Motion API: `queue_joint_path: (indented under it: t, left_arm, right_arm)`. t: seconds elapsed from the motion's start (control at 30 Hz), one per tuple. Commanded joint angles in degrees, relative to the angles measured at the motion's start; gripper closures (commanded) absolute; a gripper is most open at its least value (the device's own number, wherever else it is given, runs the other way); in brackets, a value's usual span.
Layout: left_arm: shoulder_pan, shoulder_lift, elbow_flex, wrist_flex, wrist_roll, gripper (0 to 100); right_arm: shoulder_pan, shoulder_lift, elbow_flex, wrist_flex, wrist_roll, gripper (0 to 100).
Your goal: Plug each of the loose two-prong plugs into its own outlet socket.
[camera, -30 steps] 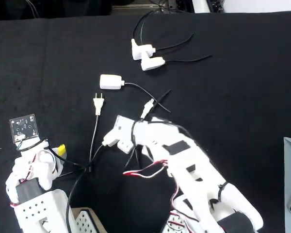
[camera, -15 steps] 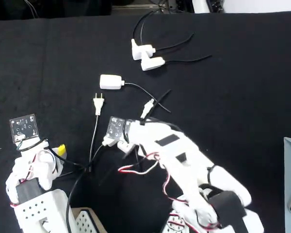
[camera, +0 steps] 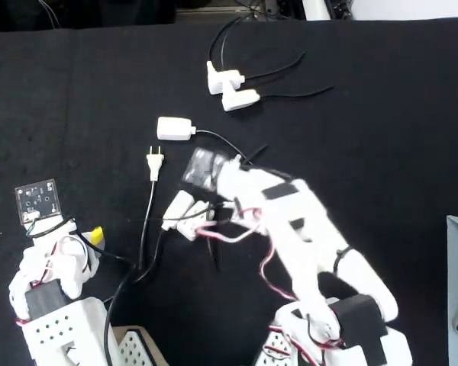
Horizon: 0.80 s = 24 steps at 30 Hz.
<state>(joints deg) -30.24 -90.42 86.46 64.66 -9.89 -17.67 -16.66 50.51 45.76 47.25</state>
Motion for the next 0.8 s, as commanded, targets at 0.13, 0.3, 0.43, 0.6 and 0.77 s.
queue_joint_path:
  t: [0.13, 0.3, 0.43, 0.6, 0.77]
  left_arm:
    - [-0.5, -0.4, -0.3, -0.8, 0.1, 71]
    - [-0.5, -0.4, -0.3, -0.8, 0.0, 71]
    - [-0.5, -0.4, -0.3, -0.8, 0.0, 71]
    - [-0.5, -0.4, -0.3, -0.7, 0.0, 71]
    - [-0.5, -0.4, -0.3, -0.7, -0.6, 71]
  right_arm:
    - [2.8, 0.3, -14.8, 23.0, -11.8, 98.7]
    - [2.6, 0.6, -14.6, 26.8, -17.7, 98.7]
    - [2.5, 5.1, -14.7, 28.7, -19.0, 98.7]
    - [2.5, 16.1, -16.9, 27.0, -19.9, 98.7]
    - [2.4, 23.3, -22.1, 29.6, -20.0, 96.2]
